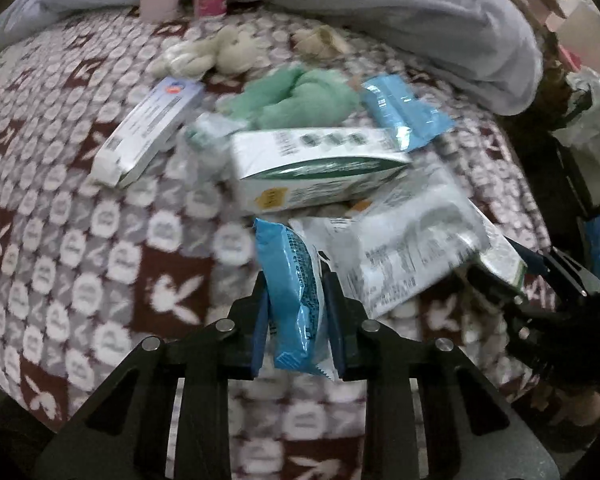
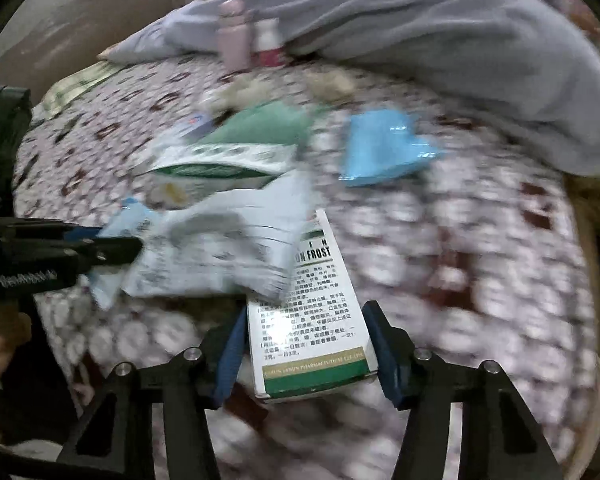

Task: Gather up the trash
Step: 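Grasp the blue wipes packet with the left gripper while the right grasps the Guilin Watermelon Frost box, then carry both items to the cream bucket and open both grippers over it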

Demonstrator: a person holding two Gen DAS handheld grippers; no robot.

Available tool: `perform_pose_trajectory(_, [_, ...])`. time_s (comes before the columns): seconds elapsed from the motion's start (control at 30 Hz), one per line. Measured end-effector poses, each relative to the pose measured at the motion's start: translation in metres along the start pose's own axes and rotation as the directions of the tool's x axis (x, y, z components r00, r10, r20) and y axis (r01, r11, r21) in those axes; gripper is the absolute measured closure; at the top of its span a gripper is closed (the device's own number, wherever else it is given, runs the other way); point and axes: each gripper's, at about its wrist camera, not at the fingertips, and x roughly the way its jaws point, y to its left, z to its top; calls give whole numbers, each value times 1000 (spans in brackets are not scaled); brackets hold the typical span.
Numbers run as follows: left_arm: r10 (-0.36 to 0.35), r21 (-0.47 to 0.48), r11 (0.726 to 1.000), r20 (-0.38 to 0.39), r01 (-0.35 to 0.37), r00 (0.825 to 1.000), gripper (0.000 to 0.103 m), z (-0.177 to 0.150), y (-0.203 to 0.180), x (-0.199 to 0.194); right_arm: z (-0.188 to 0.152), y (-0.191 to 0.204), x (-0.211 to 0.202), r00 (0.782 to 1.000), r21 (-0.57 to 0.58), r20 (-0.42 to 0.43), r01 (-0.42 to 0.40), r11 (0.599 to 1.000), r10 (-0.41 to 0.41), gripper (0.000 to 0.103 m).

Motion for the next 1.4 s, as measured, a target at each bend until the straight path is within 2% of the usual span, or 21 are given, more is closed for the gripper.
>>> perform_pose_trajectory(0.17, [-47, 52, 998, 24, 46, 999, 80, 3, -31, -10, -24, -54, -30, 998, 136, -9, 70, 988, -69, 48])
perform_pose_trajectory(0.23, [-74, 78, 994, 24, 72, 997, 80, 4, -46, -11, -36, -67, -34, 998, 177, -39, 62, 982, -56, 48])
perform_pose_trajectory(0.3, [-95, 110, 990, 20, 92, 995, 80, 3, -63, -11, -47, -75, -34, 998, 222, -69, 24, 975, -9, 49])
perform_pose_trajectory(0.4, [-110, 138, 984, 8, 108, 994, 80, 3, -81, -8, -53, -82, -32, 997, 270, -65, -11, 963, 30, 48])
perform_pose_trajectory(0.6, [-116, 187, 976, 5, 113, 993, 80, 1, -107, -8, -49, -78, -26, 1000, 235, -22, 14, 972, -9, 48])
perform_pose_trajectory(0.63, [-112, 190, 976, 5, 109, 994, 80, 1, -109, -7, -49, -77, -27, 1000, 226, -14, 21, 974, -18, 53])
perform_pose_trajectory(0.67, [-106, 192, 976, 6, 103, 994, 80, 1, -112, -7, -49, -77, -28, 1000, 224, -5, 24, 974, -24, 53])
perform_pose_trajectory(1.07, [-65, 249, 967, 27, 57, 998, 80, 3, -146, -5, -53, -99, -71, 993, 276, 103, 21, 961, -51, 53])
perform_pose_trajectory(1.4, [-71, 324, 945, 48, 52, 996, 80, 4, -191, -5, -63, -122, -94, 988, 314, 120, 60, 948, -102, 53])
